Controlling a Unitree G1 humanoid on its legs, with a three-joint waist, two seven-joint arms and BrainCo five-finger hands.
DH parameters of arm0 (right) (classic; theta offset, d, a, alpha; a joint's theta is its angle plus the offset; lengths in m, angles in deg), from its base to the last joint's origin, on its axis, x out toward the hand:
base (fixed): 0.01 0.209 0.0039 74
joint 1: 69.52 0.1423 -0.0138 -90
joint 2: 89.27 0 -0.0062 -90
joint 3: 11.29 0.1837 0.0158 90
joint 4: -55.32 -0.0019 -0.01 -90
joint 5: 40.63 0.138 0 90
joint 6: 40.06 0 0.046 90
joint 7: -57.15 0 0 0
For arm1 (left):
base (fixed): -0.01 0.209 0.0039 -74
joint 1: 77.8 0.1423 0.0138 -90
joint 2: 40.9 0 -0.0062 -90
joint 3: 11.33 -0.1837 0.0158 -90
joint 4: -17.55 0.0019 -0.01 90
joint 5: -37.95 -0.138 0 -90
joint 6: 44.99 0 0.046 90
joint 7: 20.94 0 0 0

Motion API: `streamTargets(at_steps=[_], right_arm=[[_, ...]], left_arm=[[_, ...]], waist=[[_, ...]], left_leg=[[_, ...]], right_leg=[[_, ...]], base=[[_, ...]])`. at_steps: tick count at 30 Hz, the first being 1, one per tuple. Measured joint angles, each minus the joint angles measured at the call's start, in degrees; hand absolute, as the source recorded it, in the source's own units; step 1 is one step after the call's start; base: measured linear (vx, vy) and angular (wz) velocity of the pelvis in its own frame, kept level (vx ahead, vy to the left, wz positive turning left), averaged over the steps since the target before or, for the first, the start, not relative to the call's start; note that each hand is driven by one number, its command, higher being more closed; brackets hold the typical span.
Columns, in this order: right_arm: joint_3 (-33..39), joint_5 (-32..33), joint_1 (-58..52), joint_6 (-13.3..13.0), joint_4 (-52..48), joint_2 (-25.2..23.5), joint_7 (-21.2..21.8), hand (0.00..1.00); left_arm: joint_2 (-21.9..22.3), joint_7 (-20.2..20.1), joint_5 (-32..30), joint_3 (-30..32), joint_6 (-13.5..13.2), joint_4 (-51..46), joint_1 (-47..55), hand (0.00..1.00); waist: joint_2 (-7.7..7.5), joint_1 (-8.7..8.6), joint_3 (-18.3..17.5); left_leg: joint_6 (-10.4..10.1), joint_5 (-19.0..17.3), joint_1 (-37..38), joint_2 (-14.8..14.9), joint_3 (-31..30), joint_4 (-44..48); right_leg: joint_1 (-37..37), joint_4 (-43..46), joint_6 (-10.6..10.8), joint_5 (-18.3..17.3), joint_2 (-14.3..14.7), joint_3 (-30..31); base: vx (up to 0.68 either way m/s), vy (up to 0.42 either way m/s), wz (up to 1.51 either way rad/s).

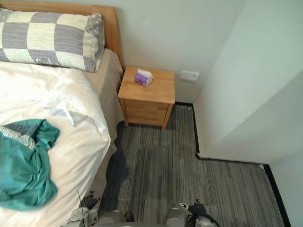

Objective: Tidy the bed and pick cloth on bed and put in laundry

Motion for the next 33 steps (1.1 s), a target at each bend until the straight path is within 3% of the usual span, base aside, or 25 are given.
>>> streamTargets(at_steps=[3, 4, 5, 6, 7, 8, 9, 10, 11, 12, 13, 14, 16, 18, 19, 20, 21, 22, 23, 26, 28, 30, 31, 32, 33], right_arm=[[1.1, 0.2, -0.1, 0.0, -0.6, 0.3, -0.2, 0.0], [1.3, 0.3, -0.1, 0.0, -0.9, 0.3, -0.2, 0.0], [1.4, 0.3, -0.9, -0.1, -1.0, 0.3, -0.2, 0.0], [1.5, 0.3, -1.1, -0.1, -1.1, 0.1, -0.2, 0.0], [2.1, 0.5, -1.1, -0.1, -1.0, -0.5, -0.2, 0.0], [3.8, 0.7, -0.1, 0.0, -0.9, 0.9, -0.1, 0.0], [4.8, 0.7, -0.2, 0.0, -1.3, 1.0, -0.2, 0.0], [5.2, 0.8, -0.5, 0.0, -1.6, 1.1, -0.2, 0.0], [4.7, 1.0, -1.2, -0.2, -2.1, 1.2, 0.0, 0.0], [2.1, 0.8, -2.4, -0.2, -2.8, 0.4, 0.1, 0.0], [2.0, 0.7, -2.2, -0.2, -2.4, 0.4, 0.2, 0.0], [2.0, 0.6, -2.1, -0.2, -1.8, 0.8, 0.1, 0.0], [1.8, 0.0, -1.6, -0.1, -1.4, 1.3, 0.1, 0.0], [1.1, -0.1, -1.8, -0.1, -0.7, 1.6, 0.0, 0.0], [1.1, -0.1, -2.1, -0.1, -0.4, 1.6, -0.2, 0.0], [0.8, -0.1, -3.2, -0.1, -0.4, 1.4, -0.2, 0.0], [0.6, -0.3, -3.7, -0.1, -0.4, 1.5, -0.1, 0.0], [0.4, -0.6, -4.1, -0.1, -0.3, 2.0, 0.0, 0.0], [0.4, -0.8, -3.6, -0.3, -0.4, 2.0, 0.0, 0.0], [1.3, -1.1, -2.8, -0.2, -0.3, 1.4, 0.1, 0.0], [3.2, -1.0, -2.9, 0.0, -0.2, 1.3, 0.1, 0.0], [5.0, -1.0, -2.9, 0.0, 0.2, -0.1, 0.0, 0.0], [5.1, -1.0, -2.9, 0.0, 0.2, -0.2, 0.0, 0.0], [5.4, -1.0, -3.2, 0.0, 0.1, -0.9, 0.1, 0.0], [5.8, -0.9, -3.5, 0.0, 0.0, -0.6, 0.2, 0.0]], left_arm=[[0.5, 0.0, 0.5, 0.0, 0.0, 0.1, 0.4, 0.0], [0.7, 0.0, 0.6, 0.0, 0.0, 0.3, 0.4, 0.0], [0.8, 0.0, 0.6, 0.0, -0.2, 0.2, 0.4, 0.0], [0.8, 0.0, 0.6, 0.1, -0.2, 0.3, 0.5, 0.0], [0.5, 0.1, 0.6, 0.4, -0.3, 0.5, 0.4, 0.0], [2.2, -0.1, 0.4, 0.6, -0.2, 1.5, -0.2, 0.0], [3.1, -0.1, 0.4, 0.7, -0.5, 1.4, -0.3, 0.0], [3.7, 0.0, 0.0, 0.6, -0.9, 1.6, -0.2, 0.0], [3.7, -0.1, -0.4, 0.5, -1.0, 1.8, -0.1, 0.0], [3.0, -0.1, -0.3, 0.7, -1.3, 2.1, 0.9, 0.0], [3.3, 0.1, -0.3, 1.0, -1.5, 2.3, 0.8, 0.0], [3.7, 0.0, -0.3, 1.4, -1.4, 2.3, 0.8, 0.0], [4.1, 0.1, -0.3, 1.7, -1.6, 2.2, 0.8, 0.0], [4.0, 0.3, -0.2, 1.6, -1.7, 1.8, 0.8, 0.0], [3.9, 0.9, 0.1, 1.3, -1.7, 1.6, 0.8, 0.0], [3.5, 1.2, 0.5, 0.9, -1.8, 1.3, 0.8, 0.0], [3.3, 1.3, 0.7, 0.8, -1.8, 0.9, 0.8, 0.0], [3.4, 1.4, 0.8, 0.5, -1.9, 0.2, 0.9, 0.0], [3.6, 1.4, 0.8, 0.2, -2.0, -0.1, 0.8, 0.0], [3.5, 1.4, 0.8, -0.5, -2.2, -0.1, 0.8, 0.0], [3.6, 1.2, 0.8, -0.4, -2.1, 0.0, 0.9, 0.0], [2.4, 1.1, 0.8, -0.4, -2.1, 0.1, 0.9, 0.0], [2.3, 1.1, 0.8, -0.4, -2.1, 0.1, 1.0, 0.0], [2.2, 0.9, 0.8, -0.4, -1.8, 0.3, 0.9, 0.0], [2.0, 0.8, 0.8, -0.7, -1.4, 0.7, 1.0, 0.0]], waist=[[1.15, -1.27, 0.5], [1.44, -1.52, 0.7], [1.17, -1.53, 0.5], [0.85, -1.49, 0.3], [0.97, -1.47, 0.6], [4.28, -1.37, 1.1], [4.51, -1.6, 1.7], [5.01, -2.03, 1.9], [4.65, -2.85, 1.5], [2.88, -3.11, -0.4], [2.75, -3.08, -0.5], [4.25, -2.83, -1.6], [4.67, -2.78, -1.7], [4.94, -2.92, -1.6], [4.79, -3.29, -1.3], [3.61, -3.43, -0.9], [3.35, -3.43, -0.9], [3.63, -3.1, -0.9], [3.9, -2.9, -0.9], [3.92, -2.82, -1.0], [4.13, -2.69, -1.2], [2.11, -2.7, -1.2], [2.04, -2.73, -1.2], [1.88, -2.73, -1.3], [1.88, -2.89, -1.4]], left_leg=[[-1.4, 0.4, 1.9, 2.2, -4.5, -0.1], [-2.5, 0.2, 2.3, 3.0, -6.2, -0.1], [-4.8, -0.9, 2.7, 3.6, -8.5, 0.1], [-6.0, -1.7, 2.9, 3.8, -9.5, 0.1], [-7.8, -2.8, 3.9, 5.0, -11.2, -0.1], [-9.3, -2.6, 3.8, 7.3, -12.1, -0.4], [-10.8, -0.5, 4.1, 7.4, -12.4, -1.1], [-11.3, 0.7, 4.8, 8.7, -12.6, -0.6], [-11.1, 1.8, 5.4, 9.3, -14.1, -0.5], [-11.5, 2.1, 4.8, 9.0, -16.6, -0.9], [-11.9, 1.7, 4.6, 10.4, -17.7, -0.8], [-12.2, 2.4, 2.5, 12.1, -18.8, 0.0], [-12.9, 4.6, -1.8, 13.3, -20.4, 2.7], [-13.9, 8.5, -5.4, 13.7, -20.0, 5.9], [-14.0, 12.5, -7.3, 14.1, -16.9, 7.9], [-12.8, 16.0, -8.7, 15.0, -9.6, 9.5], [-12.0, 15.7, -9.6, 15.6, -3.8, 11.4], [-9.6, 13.7, -11.3, 16.6, 6.1, 14.5], [-9.0, 11.9, -12.7, 15.9, 13.7, 15.5], [-6.6, 9.8, -13.3, 12.6, 26.5, 10.6], [-4.2, 8.7, -11.5, 9.7, 25.9, 4.3], [-2.5, 11.4, -9.6, 4.5, 20.7, -3.3], [-2.4, 11.5, -9.4, 4.2, 20.2, -3.7], [-2.1, 11.8, -7.9, 3.0, 18.3, -5.8], [-2.0, 11.8, -6.0, 2.0, 15.4, -8.0]], right_leg=[[-3.9, -21.0, -0.8, 0.8, 4.2, 0.9], [-4.7, -28.9, -0.8, 4.1, 5.9, 4.5], [-5.0, -41.3, -0.6, 11.7, 6.4, 10.2], [-4.4, -44.8, 0.0, 15.8, 6.1, 11.8], [-2.8, -46.2, -1.9, 23.9, 6.6, 11.5], [-1.9, -43.3, -1.5, 21.0, 8.2, 9.3], [-3.0, -36.5, -1.9, 17.4, 7.2, 8.9], [-4.6, -27.3, -2.2, 14.0, 7.1, 13.0], [-6.5, -21.4, -0.9, 9.0, 7.3, 15.8], [-6.2, -23.1, -0.7, 5.7, 6.8, 18.6], [-5.8, -22.1, -0.6, 5.2, 7.1, 16.7], [-5.8, -22.3, -1.2, 4.5, 7.9, 14.3], [-5.3, -23.1, -2.4, 3.5, 8.1, 10.3], [-2.2, -26.1, -3.0, 3.6, 7.6, 6.4], [2.7, -30.1, -3.8, 4.2, 6.7, 1.9], [7.5, -33.7, -3.7, 4.4, 5.6, -2.8], [9.8, -35.0, -3.7, 4.4, 4.9, -5.5], [12.7, -36.8, -3.9, 4.6, 4.4, -9.7], [14.3, -37.8, -3.8, 4.6, 3.9, -13.1], [17.6, -39.0, -3.4, 4.8, 4.0, -20.9], [19.2, -39.6, -2.6, 5.1, 4.5, -23.4], [20.7, -35.4, -1.6, 5.1, 1.5, -26.6], [20.6, -34.6, -1.6, 5.2, 1.1, -26.7], [19.9, -28.0, 0.0, 6.1, -1.5, -25.9], [16.9, -17.8, 0.1, 9.4, -4.5, -20.1]], base=[[0.41, -0.243, 0.86], [0.44, -0.371, 1.12], [0.45, -0.412, 1.17], [0.53, -0.567, 1.24], [0.41, -0.473, 0.96], [0.39, -0.445, 1.11], [0.32, -0.322, 1.12], [0.28, -0.257, 1.31], [0.27, -0.311, 1.58], [0.21, -0.272, 1.32], [0.19, -0.279, 1.17], [0.19, -0.303, 0.9], [0.16, -0.315, 0.89], [0.15, -0.237, 1.02], [0.18, -0.204, 1.73], [0.17, -0.18, 1.91], [0.13, -0.17, 1.89], [0.09, -0.103, 1.68], [0.09, -0.064, 1.64], [0.09, 0.031, 1.5], [0.13, 0.086, 1.43], [0.16, 0.122, 1.36], [0.15, 0.096, 1.04], [0.19, 0.09, 0.83], [0.16, 0.071, 0.8]])
